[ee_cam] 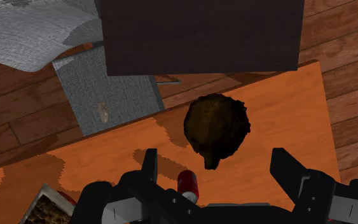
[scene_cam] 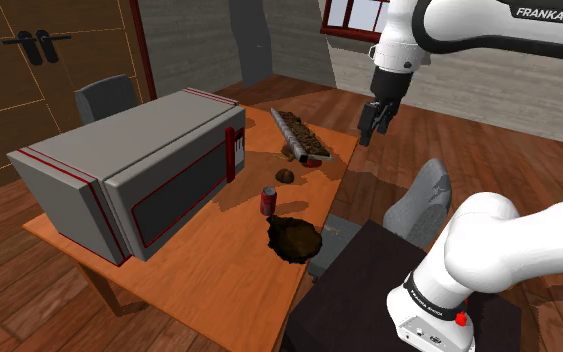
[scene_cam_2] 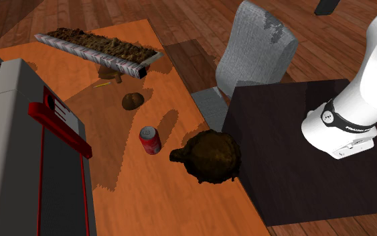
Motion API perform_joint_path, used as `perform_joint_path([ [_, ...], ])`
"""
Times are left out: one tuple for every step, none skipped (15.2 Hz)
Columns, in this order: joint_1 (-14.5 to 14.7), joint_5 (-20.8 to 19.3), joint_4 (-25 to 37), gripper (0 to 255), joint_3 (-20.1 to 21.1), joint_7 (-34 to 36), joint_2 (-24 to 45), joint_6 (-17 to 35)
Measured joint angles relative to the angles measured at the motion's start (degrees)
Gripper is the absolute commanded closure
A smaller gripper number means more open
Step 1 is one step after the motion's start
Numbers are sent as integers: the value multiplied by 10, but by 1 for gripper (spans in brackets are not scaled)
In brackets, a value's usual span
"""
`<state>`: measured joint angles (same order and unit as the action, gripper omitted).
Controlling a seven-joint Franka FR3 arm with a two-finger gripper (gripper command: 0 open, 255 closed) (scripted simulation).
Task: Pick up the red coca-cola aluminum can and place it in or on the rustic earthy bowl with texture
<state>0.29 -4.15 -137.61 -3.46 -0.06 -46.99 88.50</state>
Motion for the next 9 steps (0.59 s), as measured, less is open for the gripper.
perform_joint_path([
  [0, 0, 0, 0, 0, 0, 0, 0],
  [0, 1, -5, 0, 0, 2, 5, 10],
  [-1, -1, -12, 0, -3, 2, 15, 27],
  [0, 1, -19, 0, -3, 5, 25, 46],
  [0, 1, -32, 0, -3, 8, 35, 68],
  [0, 3, -37, 0, -3, 11, 43, 84],
  [0, 3, -45, 0, -4, 13, 57, 105],
  [0, 4, -52, 0, -5, 15, 73, 129],
  [0, 4, -57, 0, -6, 17, 91, 153],
])
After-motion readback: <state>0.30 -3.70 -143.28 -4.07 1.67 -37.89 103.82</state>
